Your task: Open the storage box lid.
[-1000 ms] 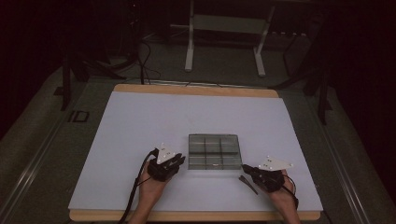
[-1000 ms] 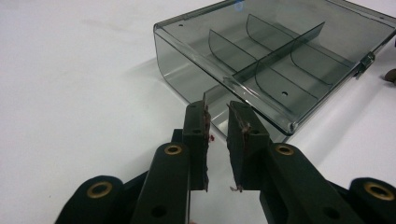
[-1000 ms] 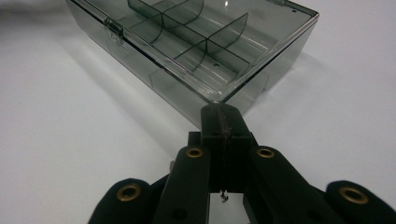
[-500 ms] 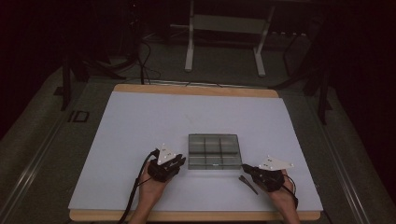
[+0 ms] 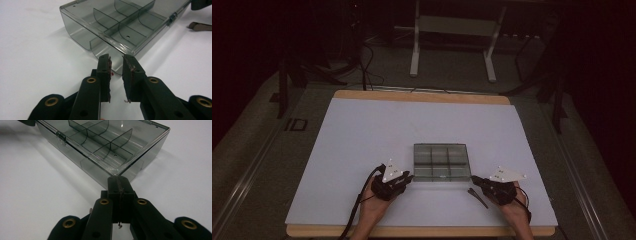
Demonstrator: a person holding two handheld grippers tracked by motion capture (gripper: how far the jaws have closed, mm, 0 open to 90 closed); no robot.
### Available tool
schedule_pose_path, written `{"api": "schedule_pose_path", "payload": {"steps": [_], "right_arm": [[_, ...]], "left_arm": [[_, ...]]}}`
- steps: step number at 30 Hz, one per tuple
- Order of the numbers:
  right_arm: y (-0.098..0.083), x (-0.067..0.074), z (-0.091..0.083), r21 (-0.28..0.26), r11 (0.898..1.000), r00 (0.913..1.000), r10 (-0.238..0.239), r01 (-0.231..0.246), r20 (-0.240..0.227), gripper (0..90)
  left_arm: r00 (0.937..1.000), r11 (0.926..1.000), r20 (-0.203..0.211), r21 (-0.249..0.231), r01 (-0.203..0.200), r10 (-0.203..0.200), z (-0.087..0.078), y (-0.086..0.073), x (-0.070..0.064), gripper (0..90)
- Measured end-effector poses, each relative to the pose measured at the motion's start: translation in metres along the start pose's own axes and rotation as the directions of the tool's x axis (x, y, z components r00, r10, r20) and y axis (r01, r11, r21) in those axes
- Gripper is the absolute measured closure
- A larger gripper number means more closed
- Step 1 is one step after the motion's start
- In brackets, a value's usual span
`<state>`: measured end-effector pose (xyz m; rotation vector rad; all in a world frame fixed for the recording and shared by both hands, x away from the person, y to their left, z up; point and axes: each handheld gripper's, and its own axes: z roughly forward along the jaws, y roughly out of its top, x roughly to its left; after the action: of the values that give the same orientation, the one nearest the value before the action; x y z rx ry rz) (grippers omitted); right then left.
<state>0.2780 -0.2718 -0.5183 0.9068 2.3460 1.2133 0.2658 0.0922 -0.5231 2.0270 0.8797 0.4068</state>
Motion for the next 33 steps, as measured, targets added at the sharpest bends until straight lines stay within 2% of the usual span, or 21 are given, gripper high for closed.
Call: {"api": "schedule_pose_path", "payload": {"steps": [5,17,22,33], "right_arm": [[0.000,0.000,0.001,-0.002,1.000,1.0000,0.005,-0.005,-0.001,90.0],[0.001,-0.001,0.001,-0.003,1.000,0.9999,0.009,-0.009,-0.005,90.0],[0.001,-0.001,0.001,-0.002,1.000,0.9999,0.008,-0.008,-0.006,90.0],[0.002,-0.001,0.001,-0.013,1.000,0.9999,0.012,-0.012,-0.007,90.0]], "left_arm": [[0.9995,0.9996,0.012,0.004,-0.028,0.028,0.000,0.000,-0.005,75.8],[0.9985,0.9984,-0.007,-0.018,-0.054,0.054,0.001,0.004,-0.011,77.9],[0.9988,0.9988,-0.011,0.007,-0.048,0.049,0.004,0.002,-0.010,79.2],[0.9984,0.9986,-0.023,-0.016,-0.051,0.051,0.004,0.006,-0.013,80.7]]}}
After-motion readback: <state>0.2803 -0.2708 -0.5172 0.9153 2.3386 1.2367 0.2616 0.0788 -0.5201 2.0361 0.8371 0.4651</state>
